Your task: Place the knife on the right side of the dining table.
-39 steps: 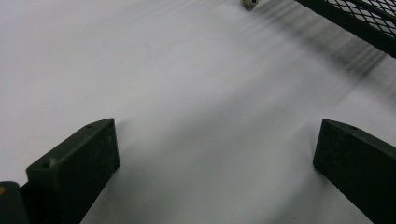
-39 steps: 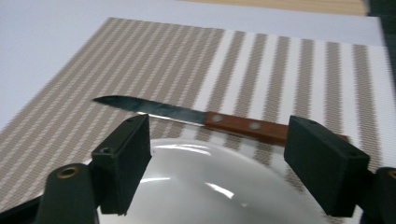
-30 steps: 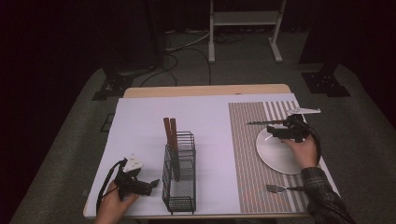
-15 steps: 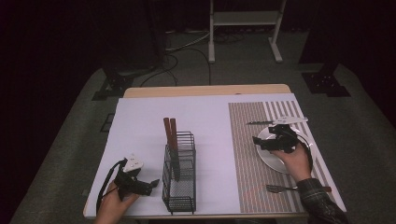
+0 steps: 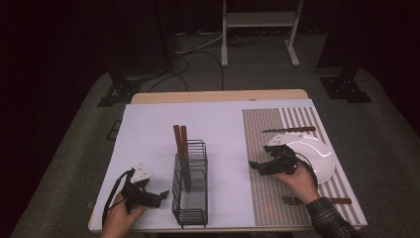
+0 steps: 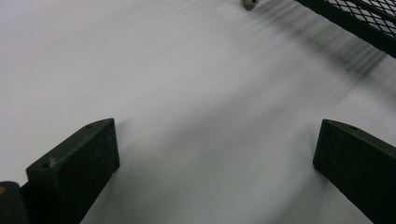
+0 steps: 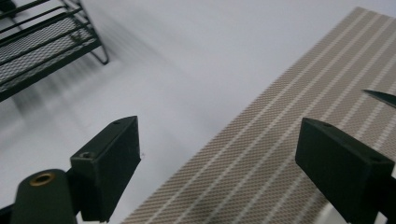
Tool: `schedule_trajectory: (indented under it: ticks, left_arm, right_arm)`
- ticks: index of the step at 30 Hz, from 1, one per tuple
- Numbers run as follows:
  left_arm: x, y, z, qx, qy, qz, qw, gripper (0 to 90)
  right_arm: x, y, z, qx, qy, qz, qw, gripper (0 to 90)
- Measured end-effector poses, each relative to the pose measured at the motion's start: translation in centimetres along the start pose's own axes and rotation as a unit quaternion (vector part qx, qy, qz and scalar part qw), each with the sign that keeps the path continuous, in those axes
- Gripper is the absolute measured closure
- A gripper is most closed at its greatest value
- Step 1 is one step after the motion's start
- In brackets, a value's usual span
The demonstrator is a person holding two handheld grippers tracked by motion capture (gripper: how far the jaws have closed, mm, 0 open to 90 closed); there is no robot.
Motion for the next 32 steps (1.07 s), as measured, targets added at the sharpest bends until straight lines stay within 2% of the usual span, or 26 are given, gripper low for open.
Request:
schedule_trajectory:
  ticks: [8,14,16,17,23,26,32]
  left_arm:
    - [0.0,0.0,0.0,0.0,0.0,0.0,1.0,0.0]
    - [0.0,0.0,0.0,0.0,0.0,0.0,1.0,0.0]
    - [0.0,0.0,0.0,0.0,0.0,0.0,1.0,0.0]
    - [0.0,0.0,0.0,-0.001,-0.001,0.0,1.0,0.0]
    - [0.0,0.0,0.0,-0.001,-0.001,0.0,1.0,0.0]
    - [0.0,0.0,0.0,-0.001,-0.001,0.0,1.0,0.0]
    - [0.0,0.0,0.0,-0.001,0.0,0.0,1.0,0.0]
  right_arm:
    - [2.9,1.6,0.1,0.016,-0.023,-0.034,0.999,12.1]
    - [5.6,3.1,0.6,0.041,-0.052,-0.065,0.9957,11.8]
    - [5.9,3.4,0.7,0.044,-0.058,-0.068,0.995,11.8]
    - [7.1,3.9,0.9,0.054,-0.075,-0.076,0.9928,11.7]
    - [9.7,5.5,1.5,0.081,-0.113,-0.096,0.9856,10.2]
    - [10.2,5.9,1.9,0.093,-0.13,-0.098,0.9823,9.8]
    - [10.4,6.1,2.1,0.088,-0.128,-0.096,0.9832,8.7]
Point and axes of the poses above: each handheld gripper's, and its own axes: y roughly forward along the jaws, z roughly out of its underside, x roughly to its left, the point moved 3 cm from there along y, roughly forward along the jaws, and after that the axes turned 6 degrees about -z, right-handed, at the moved point
